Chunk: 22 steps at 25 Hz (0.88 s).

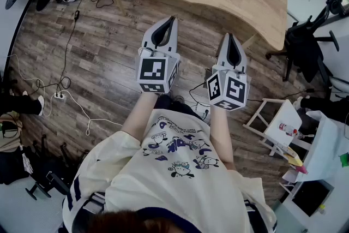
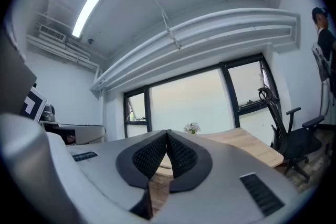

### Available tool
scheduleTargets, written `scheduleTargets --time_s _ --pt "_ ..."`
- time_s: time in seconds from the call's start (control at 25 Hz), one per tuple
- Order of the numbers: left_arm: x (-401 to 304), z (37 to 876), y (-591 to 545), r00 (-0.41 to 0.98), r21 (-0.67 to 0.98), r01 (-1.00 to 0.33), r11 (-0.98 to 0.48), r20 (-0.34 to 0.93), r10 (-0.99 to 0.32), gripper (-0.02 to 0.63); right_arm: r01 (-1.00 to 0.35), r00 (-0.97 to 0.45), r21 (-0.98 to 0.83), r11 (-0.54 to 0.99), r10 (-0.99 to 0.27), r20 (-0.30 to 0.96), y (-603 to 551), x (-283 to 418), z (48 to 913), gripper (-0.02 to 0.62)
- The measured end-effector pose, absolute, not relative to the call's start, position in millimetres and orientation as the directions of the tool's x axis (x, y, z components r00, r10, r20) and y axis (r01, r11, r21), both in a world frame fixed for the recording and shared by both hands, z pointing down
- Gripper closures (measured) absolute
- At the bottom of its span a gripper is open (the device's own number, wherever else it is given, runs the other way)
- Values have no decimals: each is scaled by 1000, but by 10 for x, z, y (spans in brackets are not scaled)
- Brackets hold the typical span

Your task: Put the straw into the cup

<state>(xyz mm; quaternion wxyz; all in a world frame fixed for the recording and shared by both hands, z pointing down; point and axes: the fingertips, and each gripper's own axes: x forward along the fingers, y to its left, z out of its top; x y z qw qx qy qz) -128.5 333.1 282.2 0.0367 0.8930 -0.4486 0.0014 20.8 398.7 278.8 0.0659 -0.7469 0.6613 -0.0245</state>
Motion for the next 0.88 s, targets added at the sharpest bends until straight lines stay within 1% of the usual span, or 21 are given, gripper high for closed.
scheduleTargets --time_s 0.36,0.56,0.88 --pt "-1254 2845 3312 599 67 -800 -596 41 -800 574 -983 132 -133 -124 -990 -47 3967 259 2814 597" --pt "-1212 2848 3308 594 63 -804 -591 41 -803 574 -989 116 -101 -112 -992 -42 3960 265 2834 597" --pt "-1146 2927 3314 579 56 -815 -576 54 -814 574 -987 108 -122 -103 -993 -41 3934 378 2904 597"
